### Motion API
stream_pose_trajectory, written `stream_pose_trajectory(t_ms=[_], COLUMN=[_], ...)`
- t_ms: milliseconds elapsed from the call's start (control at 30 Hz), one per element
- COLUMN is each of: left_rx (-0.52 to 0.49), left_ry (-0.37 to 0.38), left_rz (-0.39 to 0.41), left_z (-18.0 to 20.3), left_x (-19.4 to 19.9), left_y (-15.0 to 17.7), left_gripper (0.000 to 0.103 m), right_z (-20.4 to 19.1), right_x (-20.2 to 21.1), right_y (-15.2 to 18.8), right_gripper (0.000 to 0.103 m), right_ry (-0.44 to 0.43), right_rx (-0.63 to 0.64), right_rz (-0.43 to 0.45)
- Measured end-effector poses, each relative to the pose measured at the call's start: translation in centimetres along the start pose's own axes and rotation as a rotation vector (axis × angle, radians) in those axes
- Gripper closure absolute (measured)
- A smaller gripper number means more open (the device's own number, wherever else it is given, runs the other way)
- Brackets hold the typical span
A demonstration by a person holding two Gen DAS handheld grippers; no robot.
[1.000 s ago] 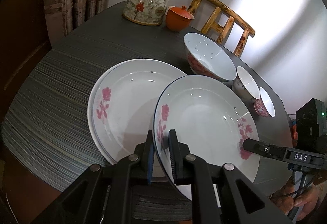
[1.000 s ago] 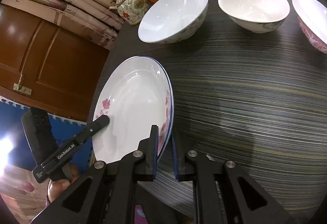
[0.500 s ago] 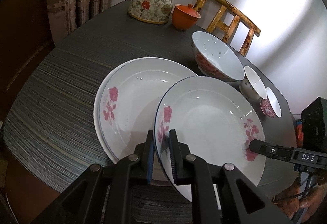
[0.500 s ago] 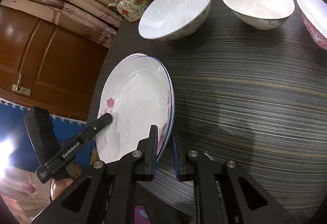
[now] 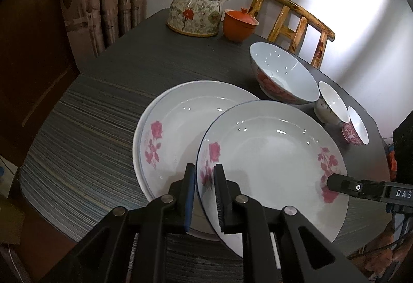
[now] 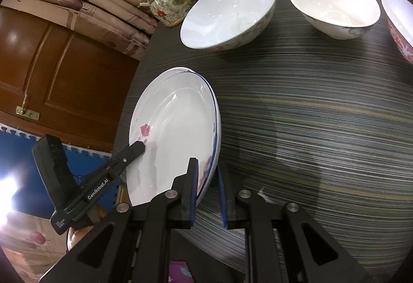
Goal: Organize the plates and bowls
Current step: 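Carry the third plate over the plate stack and lower it on top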
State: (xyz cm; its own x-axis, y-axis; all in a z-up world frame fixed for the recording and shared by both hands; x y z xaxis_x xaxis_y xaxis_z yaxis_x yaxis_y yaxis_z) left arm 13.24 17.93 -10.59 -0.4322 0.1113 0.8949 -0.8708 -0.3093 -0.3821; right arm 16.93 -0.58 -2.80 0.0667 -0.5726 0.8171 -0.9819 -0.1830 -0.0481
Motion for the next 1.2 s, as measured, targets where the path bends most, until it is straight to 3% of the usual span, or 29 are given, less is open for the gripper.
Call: stream_pose_trajectory(t_ms=[200, 800, 1200], left_rx=[0.002, 0.072, 0.065], left_ry=[-0.074, -0.110, -0.106], left_rz=[0.016, 0.063, 0.068], left_z=[-0.7, -2.8, -2.8], left_x=[0.4, 1.9, 2.1], left_y=[-0.3, -1.6, -1.8], left_gripper=[0.076, 0.075, 0.074], right_z=[-0.1, -0.3, -1.6], right_x=[-0.1, -0.3, -0.9], right_y=[-0.2, -0.4, -0.6], right_gripper=[0.088, 0.087, 0.083], right_ry=[-0.002, -0.014, -0.022], right_rx=[0.000, -0.002, -0.001], right_rz=[0.001, -0.009, -0.009])
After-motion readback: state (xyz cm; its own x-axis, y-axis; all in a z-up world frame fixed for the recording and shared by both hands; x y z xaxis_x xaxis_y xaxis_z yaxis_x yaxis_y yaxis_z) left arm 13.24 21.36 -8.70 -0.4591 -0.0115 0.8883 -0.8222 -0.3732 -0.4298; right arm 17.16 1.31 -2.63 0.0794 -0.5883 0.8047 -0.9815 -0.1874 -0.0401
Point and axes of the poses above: each gripper's, at about its wrist camera, not at the fingertips, and x roughly against the way its jaws point, z to its right, y to its underside, the point moved 8 cm from there along -x, roughly the way its jaws point, and after that the axes turned 8 degrees about -z, right-handed, at the moved point
